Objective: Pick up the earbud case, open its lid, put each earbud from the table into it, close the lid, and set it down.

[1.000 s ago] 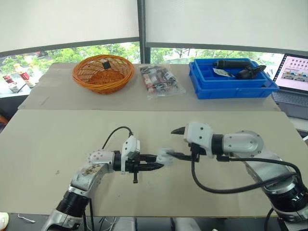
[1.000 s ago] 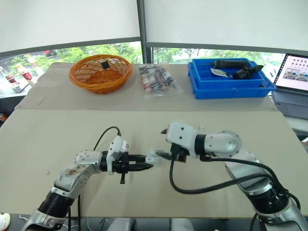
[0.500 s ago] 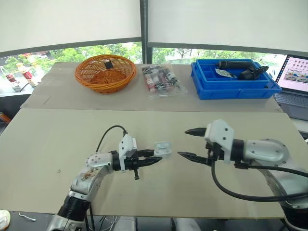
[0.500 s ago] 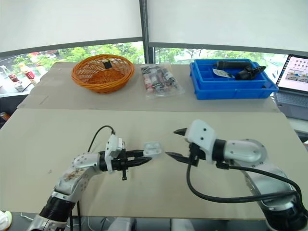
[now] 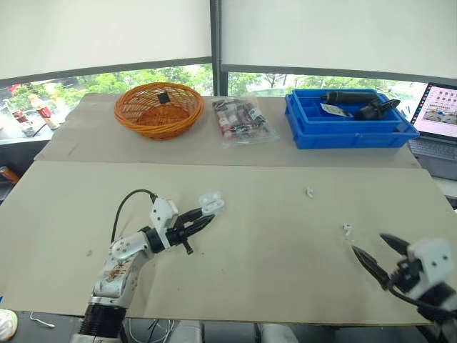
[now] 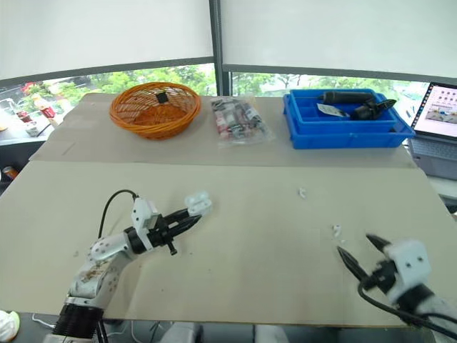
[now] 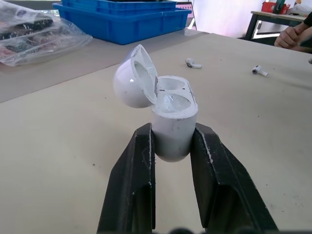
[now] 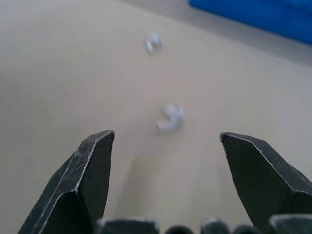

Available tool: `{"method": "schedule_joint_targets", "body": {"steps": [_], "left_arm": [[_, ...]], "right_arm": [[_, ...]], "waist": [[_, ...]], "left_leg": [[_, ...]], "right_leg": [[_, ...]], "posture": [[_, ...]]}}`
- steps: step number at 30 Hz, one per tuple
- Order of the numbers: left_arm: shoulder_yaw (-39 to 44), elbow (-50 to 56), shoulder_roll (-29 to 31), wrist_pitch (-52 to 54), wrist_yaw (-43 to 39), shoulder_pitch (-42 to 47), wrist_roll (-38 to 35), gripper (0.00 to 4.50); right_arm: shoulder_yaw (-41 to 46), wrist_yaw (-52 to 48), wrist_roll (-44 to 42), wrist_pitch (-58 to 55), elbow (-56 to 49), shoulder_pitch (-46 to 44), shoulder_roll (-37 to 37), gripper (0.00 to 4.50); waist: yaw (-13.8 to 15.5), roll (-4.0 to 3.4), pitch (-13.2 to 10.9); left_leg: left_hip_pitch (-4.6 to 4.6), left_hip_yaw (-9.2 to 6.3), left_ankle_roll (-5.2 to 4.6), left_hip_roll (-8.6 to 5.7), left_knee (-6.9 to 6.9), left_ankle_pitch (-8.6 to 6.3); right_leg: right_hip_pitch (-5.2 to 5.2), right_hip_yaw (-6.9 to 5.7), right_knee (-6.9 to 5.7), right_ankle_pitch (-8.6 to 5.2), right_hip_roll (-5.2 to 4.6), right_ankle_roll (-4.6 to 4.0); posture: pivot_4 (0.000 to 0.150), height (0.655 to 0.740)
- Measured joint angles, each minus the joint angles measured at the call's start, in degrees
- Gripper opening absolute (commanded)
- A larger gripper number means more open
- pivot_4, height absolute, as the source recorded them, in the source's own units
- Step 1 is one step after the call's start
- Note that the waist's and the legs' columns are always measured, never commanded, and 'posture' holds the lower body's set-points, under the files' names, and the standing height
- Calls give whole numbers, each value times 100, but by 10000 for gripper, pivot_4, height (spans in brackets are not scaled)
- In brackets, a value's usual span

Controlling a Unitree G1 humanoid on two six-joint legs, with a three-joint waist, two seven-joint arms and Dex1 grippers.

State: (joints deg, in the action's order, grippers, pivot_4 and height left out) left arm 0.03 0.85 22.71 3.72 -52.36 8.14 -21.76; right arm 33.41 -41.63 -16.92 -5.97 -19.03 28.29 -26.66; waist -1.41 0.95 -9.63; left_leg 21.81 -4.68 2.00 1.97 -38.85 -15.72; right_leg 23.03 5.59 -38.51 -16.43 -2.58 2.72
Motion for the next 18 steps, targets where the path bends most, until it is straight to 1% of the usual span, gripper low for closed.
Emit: {"method": "schedule_joint_targets", "body": {"steps": [3,4,6,13,16,18], "left_arm": [[3,49,34,1,2,-21,0,5176],[3,57,43,1,6,-21,0,5176],[3,59,52,3,14,-21,0,5176],[4,69,97,8,15,-32,-1,5176],[8,87,150,13,8,-75,1,5176],[-3,107,161,13,1,-90,2,5176]], "right_arm": [[107,15,10,243,301,228,45,38284],[134,29,-13,270,421,248,45,43548],[180,56,-43,272,592,267,45,45000],[180,224,-105,263,667,102,-58,45000],[-61,483,-51,-69,328,-270,-174,45000],[-477,779,49,-500,-60,-843,-238,45000]], "waist": [[-31,-1,0],[-40,-1,0],[-53,-2,-1],[-87,-3,0],[-133,-5,0],[-168,-6,1]], "left_leg": [[-15,1,0,0,0,0],[-28,1,0,0,0,0],[-63,1,0,0,7,-1],[-67,1,0,-1,9,-1],[-67,0,0,2,11,-1],[-67,1,0,3,12,-1]], "right_leg": [[-12,0,-2,-1,1,0],[-28,0,-2,-1,1,0],[-68,0,7,-5,1,1],[-75,0,13,-8,0,3],[-74,2,13,-7,3,1],[-74,4,8,-6,4,0]], "posture": [[1500,7054],[1500,7054],[1500,7054],[1500,7054],[1500,7054],[1500,7054]]}}
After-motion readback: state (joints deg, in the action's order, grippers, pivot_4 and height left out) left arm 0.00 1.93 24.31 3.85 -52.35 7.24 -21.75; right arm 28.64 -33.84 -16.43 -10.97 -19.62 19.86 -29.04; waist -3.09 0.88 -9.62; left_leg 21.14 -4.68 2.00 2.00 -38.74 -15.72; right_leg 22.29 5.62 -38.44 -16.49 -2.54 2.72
